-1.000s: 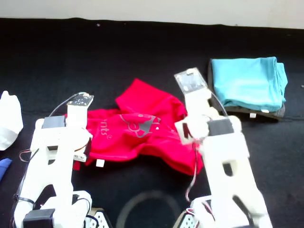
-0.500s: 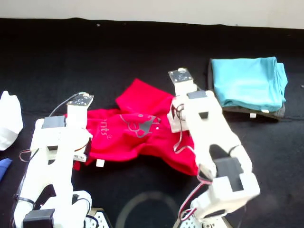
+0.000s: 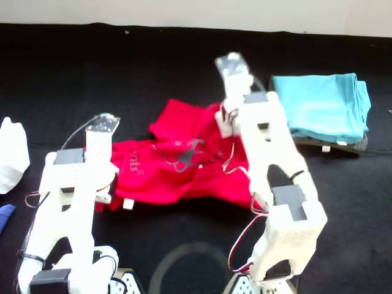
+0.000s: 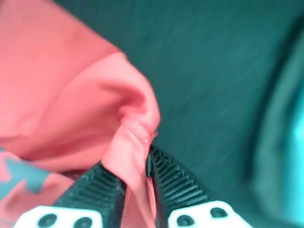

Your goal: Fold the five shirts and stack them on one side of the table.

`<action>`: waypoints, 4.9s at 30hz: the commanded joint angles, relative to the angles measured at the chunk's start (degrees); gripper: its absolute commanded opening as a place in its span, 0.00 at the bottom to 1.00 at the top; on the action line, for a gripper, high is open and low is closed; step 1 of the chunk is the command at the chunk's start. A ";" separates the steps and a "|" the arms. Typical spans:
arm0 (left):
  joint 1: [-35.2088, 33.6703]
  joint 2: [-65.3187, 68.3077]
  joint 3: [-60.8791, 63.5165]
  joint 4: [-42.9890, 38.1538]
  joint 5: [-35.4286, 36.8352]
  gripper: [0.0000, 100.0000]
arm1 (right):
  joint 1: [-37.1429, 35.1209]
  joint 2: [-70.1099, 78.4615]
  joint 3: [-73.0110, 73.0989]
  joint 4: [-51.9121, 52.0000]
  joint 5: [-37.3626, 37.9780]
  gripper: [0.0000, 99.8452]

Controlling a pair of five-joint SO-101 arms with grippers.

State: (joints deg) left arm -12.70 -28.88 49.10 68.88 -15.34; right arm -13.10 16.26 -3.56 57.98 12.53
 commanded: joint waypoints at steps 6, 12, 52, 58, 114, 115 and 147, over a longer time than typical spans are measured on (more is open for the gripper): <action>0.48 -0.66 -19.56 3.96 -0.44 0.01 | 3.91 -0.13 -20.35 -0.92 1.67 0.01; 0.48 -0.22 -25.45 9.58 -0.53 0.01 | 3.91 3.91 -20.70 -3.56 1.67 0.01; 0.48 -0.66 -0.04 -6.86 -0.53 0.01 | -3.91 3.47 -12.62 25.19 12.84 0.16; 0.48 -0.66 -0.04 -6.86 -0.53 0.01 | -3.65 3.47 -8.04 21.67 12.92 0.16; 0.57 -0.22 0.04 1.32 -0.53 0.01 | -5.93 -45.23 49.27 14.73 18.81 0.23; 0.57 -0.22 0.04 1.32 -0.53 0.01 | -5.93 -44.53 49.27 14.11 18.81 0.23; 0.48 -0.57 0.22 1.41 -0.53 0.01 | -6.02 -42.15 53.32 12.79 6.95 0.36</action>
State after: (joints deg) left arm -12.70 -28.88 49.54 70.90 -15.25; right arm -18.73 -31.56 49.54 73.63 22.37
